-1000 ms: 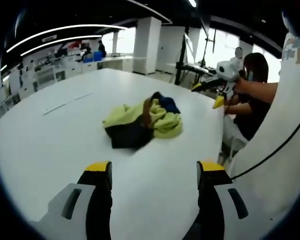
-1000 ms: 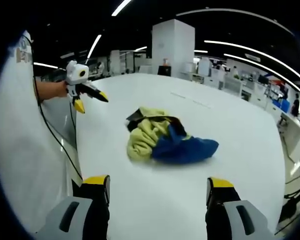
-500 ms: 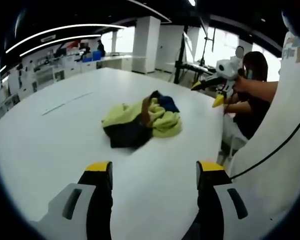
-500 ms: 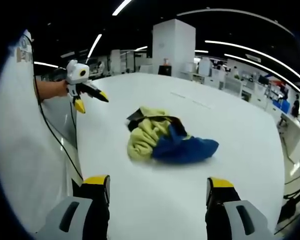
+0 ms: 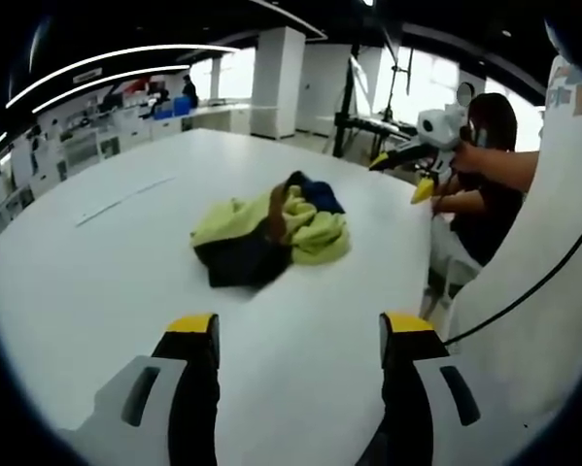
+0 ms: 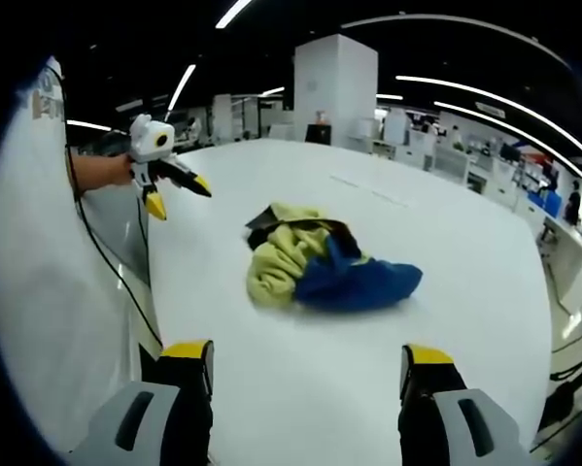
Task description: Fold the garment on the visible template until the final outline fits inside the template.
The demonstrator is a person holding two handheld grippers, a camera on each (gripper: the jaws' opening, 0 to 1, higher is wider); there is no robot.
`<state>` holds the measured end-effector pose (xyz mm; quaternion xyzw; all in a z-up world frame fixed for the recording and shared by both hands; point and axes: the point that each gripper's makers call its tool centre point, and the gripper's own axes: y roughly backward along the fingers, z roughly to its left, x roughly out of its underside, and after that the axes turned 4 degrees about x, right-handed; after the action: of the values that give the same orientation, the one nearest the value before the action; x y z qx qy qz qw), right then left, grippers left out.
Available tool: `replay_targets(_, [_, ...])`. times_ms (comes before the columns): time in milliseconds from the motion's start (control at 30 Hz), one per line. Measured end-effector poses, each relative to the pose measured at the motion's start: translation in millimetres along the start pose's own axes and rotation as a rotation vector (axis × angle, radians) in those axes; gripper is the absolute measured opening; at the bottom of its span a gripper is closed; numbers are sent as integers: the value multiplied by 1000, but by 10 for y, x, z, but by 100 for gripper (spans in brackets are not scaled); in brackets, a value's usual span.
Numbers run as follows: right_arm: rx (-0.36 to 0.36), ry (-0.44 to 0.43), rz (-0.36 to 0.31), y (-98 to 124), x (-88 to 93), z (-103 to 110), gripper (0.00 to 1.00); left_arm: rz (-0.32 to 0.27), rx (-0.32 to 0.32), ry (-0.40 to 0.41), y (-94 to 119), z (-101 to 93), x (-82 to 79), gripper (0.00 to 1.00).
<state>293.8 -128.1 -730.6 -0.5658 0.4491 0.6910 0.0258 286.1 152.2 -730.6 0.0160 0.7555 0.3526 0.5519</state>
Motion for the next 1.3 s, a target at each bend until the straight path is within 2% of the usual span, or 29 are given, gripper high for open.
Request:
replay_targets(567, [-14,-3,-15,-121,-72,4,76,3,-2,-1,-68,33,6,61])
replay_targets(867, [-21,-6,-40,-219,-168,-19,74,7,-2,-6,-146,30,-51,56])
replay_targets(1300, [-46,-50,-63,-359,-238,-4,63,3,-15,-24,-236,150,-105,51])
